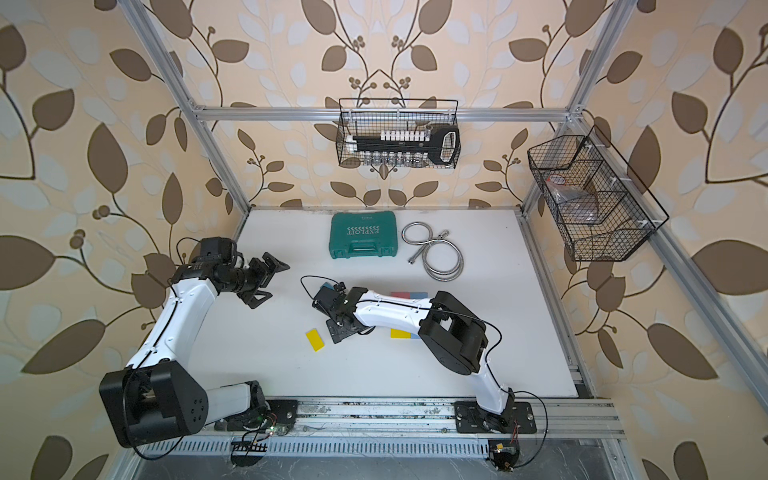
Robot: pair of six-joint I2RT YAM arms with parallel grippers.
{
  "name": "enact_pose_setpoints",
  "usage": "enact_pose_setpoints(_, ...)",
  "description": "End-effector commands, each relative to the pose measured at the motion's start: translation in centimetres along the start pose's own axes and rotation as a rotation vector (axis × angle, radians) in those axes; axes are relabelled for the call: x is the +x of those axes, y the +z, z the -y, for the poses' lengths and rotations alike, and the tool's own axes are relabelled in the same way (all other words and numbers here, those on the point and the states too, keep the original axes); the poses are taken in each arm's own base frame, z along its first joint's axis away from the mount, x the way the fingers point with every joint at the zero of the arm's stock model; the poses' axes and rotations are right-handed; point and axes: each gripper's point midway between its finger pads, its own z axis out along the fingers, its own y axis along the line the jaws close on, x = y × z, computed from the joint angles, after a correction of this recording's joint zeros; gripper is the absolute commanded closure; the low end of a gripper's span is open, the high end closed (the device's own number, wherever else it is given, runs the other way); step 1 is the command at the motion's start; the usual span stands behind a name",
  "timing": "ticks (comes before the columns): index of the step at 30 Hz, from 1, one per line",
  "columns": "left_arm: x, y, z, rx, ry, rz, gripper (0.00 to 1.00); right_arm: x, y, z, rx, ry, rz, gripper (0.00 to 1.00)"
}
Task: Assemble the letter c with building blocks
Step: Assemble the building block at the center of the board.
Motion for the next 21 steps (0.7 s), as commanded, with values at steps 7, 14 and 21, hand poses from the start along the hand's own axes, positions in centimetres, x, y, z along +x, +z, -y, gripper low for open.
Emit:
enact_pose_setpoints(7, 0.0, -0.3, 1.1, 0.029, 0.018, 0.003, 0.01, 0.5, 0.8, 0.0, 0.011, -0.011, -0.021, 0.01)
enact_pose_setpoints(14, 0.0, -0.3, 1.2, 0.030, 0.018, 0.001, 0.01, 0.5, 1.3, 0.2, 0.011, -0.001, -0.030, 0.01)
enact_pose_setpoints(21, 0.0, -0.3, 1.2, 0.032, 0.019, 0.003, 0.01, 0.6, 1.8, 0.2, 0.012, 0.002, -0.042, 0.01)
